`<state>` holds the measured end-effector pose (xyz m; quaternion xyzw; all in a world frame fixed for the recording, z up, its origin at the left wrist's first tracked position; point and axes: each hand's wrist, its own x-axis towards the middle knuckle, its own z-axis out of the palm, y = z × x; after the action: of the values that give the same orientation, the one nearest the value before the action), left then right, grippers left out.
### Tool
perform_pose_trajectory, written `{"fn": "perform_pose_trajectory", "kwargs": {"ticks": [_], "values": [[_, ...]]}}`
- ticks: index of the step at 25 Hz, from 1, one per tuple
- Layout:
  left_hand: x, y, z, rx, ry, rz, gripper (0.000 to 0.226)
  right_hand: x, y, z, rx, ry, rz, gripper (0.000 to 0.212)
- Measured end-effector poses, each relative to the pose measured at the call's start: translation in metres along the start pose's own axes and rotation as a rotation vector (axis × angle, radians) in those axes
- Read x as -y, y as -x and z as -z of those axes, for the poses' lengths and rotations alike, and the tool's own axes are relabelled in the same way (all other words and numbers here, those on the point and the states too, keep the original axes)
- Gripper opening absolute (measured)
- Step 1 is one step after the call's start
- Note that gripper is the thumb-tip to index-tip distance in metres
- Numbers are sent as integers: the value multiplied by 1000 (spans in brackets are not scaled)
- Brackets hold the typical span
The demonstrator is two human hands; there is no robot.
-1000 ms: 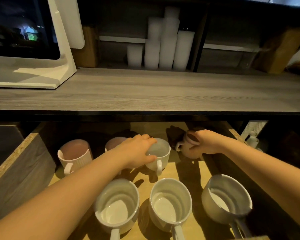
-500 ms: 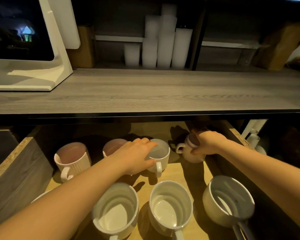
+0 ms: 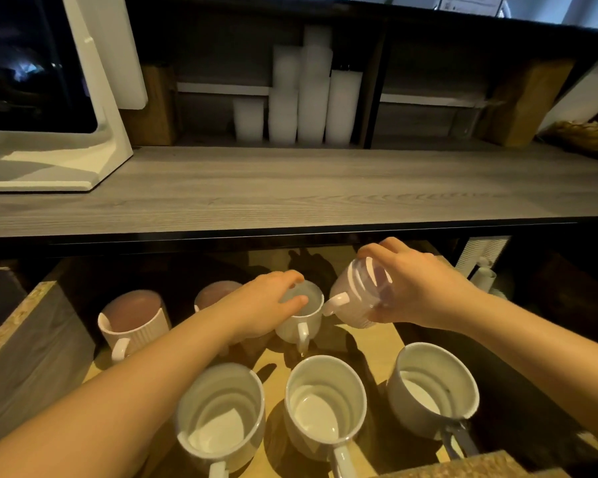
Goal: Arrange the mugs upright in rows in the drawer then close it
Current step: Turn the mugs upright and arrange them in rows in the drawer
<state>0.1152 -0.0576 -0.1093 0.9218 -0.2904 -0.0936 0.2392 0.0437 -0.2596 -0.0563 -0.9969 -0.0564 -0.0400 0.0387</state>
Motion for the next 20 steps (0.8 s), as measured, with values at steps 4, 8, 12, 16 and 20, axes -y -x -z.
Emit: {"fn": "perform_pose_trajectory", "kwargs": {"ticks": [4,8,12,16,20], "values": [[-17,-1,12,-4,570,31,34,-1,6,13,-177,-203,98,77],[-22,2,17,-125,760,107,22,-1,5,5,-243,-330,171,73],[-29,4,24,-161,847,122,16,-2,4,-1,-192,-453,125,77],[-44,9,26,-187,723,0,17,-8,2,-7,24,-740,57,92],[-51,11,25,-201,607,-73,14,-10,-9,-3,144,-824,18,76]]}}
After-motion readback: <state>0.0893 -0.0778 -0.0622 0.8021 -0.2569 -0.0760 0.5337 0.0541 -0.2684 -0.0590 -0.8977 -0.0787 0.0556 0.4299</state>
